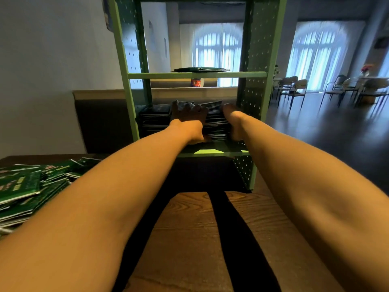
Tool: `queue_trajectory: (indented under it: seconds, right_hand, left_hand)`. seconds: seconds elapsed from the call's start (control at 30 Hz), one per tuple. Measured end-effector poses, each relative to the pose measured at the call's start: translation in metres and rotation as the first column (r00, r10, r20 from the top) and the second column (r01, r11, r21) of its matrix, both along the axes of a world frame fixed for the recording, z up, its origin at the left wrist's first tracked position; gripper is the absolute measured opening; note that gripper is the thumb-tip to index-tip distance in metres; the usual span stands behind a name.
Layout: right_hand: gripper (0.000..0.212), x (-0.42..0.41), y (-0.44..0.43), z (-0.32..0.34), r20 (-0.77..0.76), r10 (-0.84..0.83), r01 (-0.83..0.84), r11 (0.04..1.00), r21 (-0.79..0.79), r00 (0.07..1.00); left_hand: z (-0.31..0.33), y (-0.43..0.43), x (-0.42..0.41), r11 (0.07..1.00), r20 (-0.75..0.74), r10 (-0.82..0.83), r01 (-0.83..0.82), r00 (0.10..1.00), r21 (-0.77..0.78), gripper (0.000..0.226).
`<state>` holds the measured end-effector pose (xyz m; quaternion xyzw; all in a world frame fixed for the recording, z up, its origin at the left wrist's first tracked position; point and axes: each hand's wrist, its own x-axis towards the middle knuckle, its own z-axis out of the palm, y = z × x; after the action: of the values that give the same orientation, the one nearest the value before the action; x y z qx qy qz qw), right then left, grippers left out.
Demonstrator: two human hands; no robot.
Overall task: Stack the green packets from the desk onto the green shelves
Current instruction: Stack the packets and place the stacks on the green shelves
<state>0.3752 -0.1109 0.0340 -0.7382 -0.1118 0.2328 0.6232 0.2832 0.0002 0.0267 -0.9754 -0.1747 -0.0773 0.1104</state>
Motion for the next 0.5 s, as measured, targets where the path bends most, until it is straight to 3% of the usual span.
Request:
queue_trajectory:
  seconds: [0.17, 0.4, 0.5]
  right_hand:
    - [0.049, 0.000, 0.008, -0.002, -0.039, -0.014, 0.017, 0.998, 0.059, 0.999]
    - [0.048, 0.002, 0.013, -0.002, 0.005, -0.019, 0.019, 0.997, 0.068, 1.000]
    - [0.050, 0.000, 0.015, -0.002, 0.119, -0.074, 0.065, 0.995, 0.080, 0.990]
  left_hand:
    - [-0.003, 0.000, 0.006, 0.984, 0.080, 0.052, -0.065, 0.995, 0.164, 0.097]
    - [-0.005, 0.001, 0.007, 0.988, 0.072, 0.052, -0.062, 0.996, 0.139, 0.093]
    - [-0.002, 0.001, 0.003, 0.992, 0.059, 0.049, -0.055, 0.997, 0.117, 0.091]
